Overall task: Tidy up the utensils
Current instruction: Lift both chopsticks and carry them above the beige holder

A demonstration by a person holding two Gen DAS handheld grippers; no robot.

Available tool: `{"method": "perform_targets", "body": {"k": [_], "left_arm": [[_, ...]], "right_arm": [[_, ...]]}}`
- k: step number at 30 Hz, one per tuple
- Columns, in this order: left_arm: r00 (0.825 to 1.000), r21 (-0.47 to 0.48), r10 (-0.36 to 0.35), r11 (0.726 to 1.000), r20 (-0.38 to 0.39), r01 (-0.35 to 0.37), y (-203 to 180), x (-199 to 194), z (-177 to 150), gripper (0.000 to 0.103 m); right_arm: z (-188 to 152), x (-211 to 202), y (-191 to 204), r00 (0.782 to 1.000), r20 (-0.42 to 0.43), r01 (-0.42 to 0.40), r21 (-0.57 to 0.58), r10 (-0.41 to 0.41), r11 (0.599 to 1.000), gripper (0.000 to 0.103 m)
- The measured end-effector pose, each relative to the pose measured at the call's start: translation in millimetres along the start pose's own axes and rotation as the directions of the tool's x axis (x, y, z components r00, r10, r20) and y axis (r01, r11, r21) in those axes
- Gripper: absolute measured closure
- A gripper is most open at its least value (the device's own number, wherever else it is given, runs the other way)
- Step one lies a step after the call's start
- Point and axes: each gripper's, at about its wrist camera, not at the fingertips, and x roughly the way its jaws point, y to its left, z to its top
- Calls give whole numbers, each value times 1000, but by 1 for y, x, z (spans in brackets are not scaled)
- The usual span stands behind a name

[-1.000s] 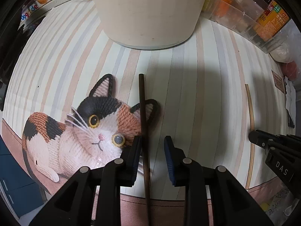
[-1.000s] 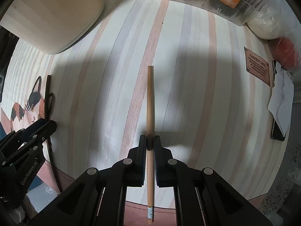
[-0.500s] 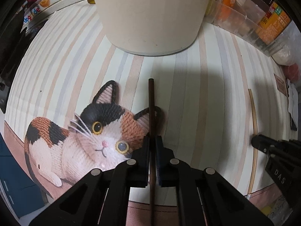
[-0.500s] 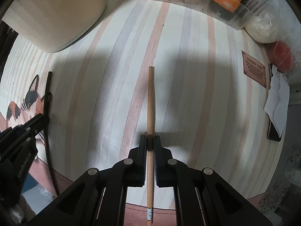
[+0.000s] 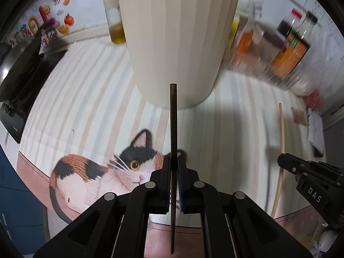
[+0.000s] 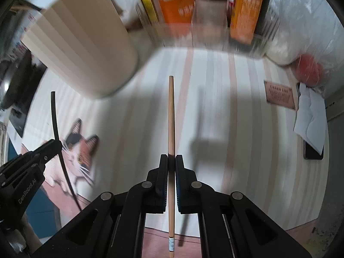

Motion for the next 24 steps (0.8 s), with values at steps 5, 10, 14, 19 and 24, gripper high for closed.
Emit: {"method": "perform_targets", "body": {"k": [5,10,14,19,24], "left_arm": [[996,-22,-40,999,78,42,12,-37,10,100],[979,-42,-71,996,190,80,22,-82,32,100],[952,-53,-95,992,292,115,30,-123,56,100],[909,-43,-122,987,399,152,36,-170,84,100],[861,-34,-158,979,483,199,41,-214,111,103]], "right_arm": [[12,-31,6,995,83,-52,24,50,998,97],[42,-72,16,973,201,-123,33,114,992,97],[70,-115,31,938,303,-177,6,167,984,97],[109,-163,50,885,410,-217,-54,220,975,97],[151,-200,62,829,497,-251,-79,256,965,97]]}}
